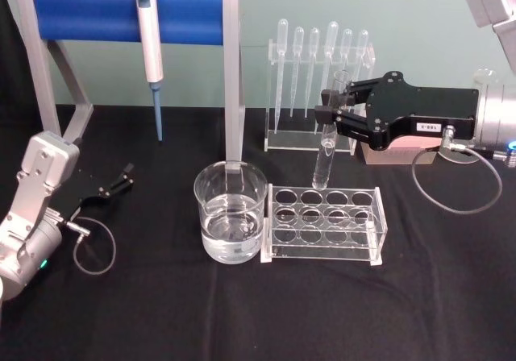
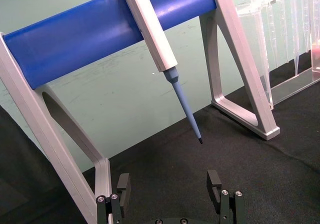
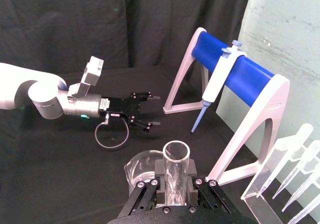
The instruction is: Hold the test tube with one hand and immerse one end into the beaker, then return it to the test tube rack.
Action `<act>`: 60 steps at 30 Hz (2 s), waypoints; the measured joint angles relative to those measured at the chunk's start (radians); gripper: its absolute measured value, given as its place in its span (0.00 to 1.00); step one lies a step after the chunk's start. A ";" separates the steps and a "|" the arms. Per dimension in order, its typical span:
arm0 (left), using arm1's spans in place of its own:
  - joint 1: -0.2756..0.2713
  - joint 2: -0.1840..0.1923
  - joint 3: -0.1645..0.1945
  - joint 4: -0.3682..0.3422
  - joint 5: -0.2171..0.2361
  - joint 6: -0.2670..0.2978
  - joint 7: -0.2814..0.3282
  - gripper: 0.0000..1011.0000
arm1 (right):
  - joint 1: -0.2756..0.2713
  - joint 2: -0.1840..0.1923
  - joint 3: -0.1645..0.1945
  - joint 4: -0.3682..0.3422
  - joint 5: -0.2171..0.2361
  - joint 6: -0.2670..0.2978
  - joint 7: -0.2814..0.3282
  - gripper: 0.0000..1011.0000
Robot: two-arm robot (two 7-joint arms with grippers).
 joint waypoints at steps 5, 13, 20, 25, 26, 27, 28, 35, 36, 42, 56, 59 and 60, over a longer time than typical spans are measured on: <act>0.000 0.000 0.000 0.000 0.000 0.000 0.000 0.99 | 0.000 0.000 0.000 0.000 0.000 0.000 0.000 0.24; 0.000 0.000 0.000 0.000 0.000 0.000 0.000 0.99 | 0.000 0.000 0.000 0.000 0.000 0.000 0.000 0.24; 0.000 0.000 0.000 0.000 0.000 0.000 0.000 0.99 | 0.000 0.000 0.000 0.000 0.000 0.000 0.000 0.24; 0.000 0.000 0.000 0.000 0.000 0.000 0.000 0.99 | 0.000 0.000 0.000 0.000 0.000 0.000 0.000 0.24; 0.000 0.000 0.000 0.000 0.000 0.000 0.000 0.99 | 0.000 0.000 0.000 0.000 0.000 0.000 0.000 0.24; 0.000 0.000 0.000 0.000 0.000 0.000 0.000 0.99 | 0.000 0.000 0.000 0.000 0.000 0.000 0.000 0.24; 0.000 0.000 0.000 0.000 0.000 0.000 0.000 0.99 | 0.000 0.000 0.000 0.000 0.000 0.000 0.000 0.24; 0.000 0.000 0.000 0.000 0.000 0.000 0.000 0.99 | 0.000 0.000 0.000 0.000 0.000 0.000 0.000 0.24; 0.000 0.000 0.000 0.000 0.000 0.000 0.000 0.99 | 0.000 0.000 0.000 0.000 0.000 0.000 0.000 0.24; 0.000 0.000 0.000 0.000 0.000 0.000 0.000 0.99 | 0.000 0.000 0.000 0.000 0.000 0.000 0.000 0.24; 0.000 0.000 0.000 0.000 0.000 0.000 0.000 0.99 | 0.000 0.000 0.000 0.000 0.000 0.000 0.000 0.24; 0.000 0.000 0.000 0.000 0.000 0.000 0.000 0.99 | 0.000 0.000 0.000 0.000 0.000 0.000 0.000 0.24; 0.000 0.000 0.000 0.000 0.000 0.000 0.000 0.99 | 0.000 0.000 0.000 0.000 0.000 0.000 0.000 0.24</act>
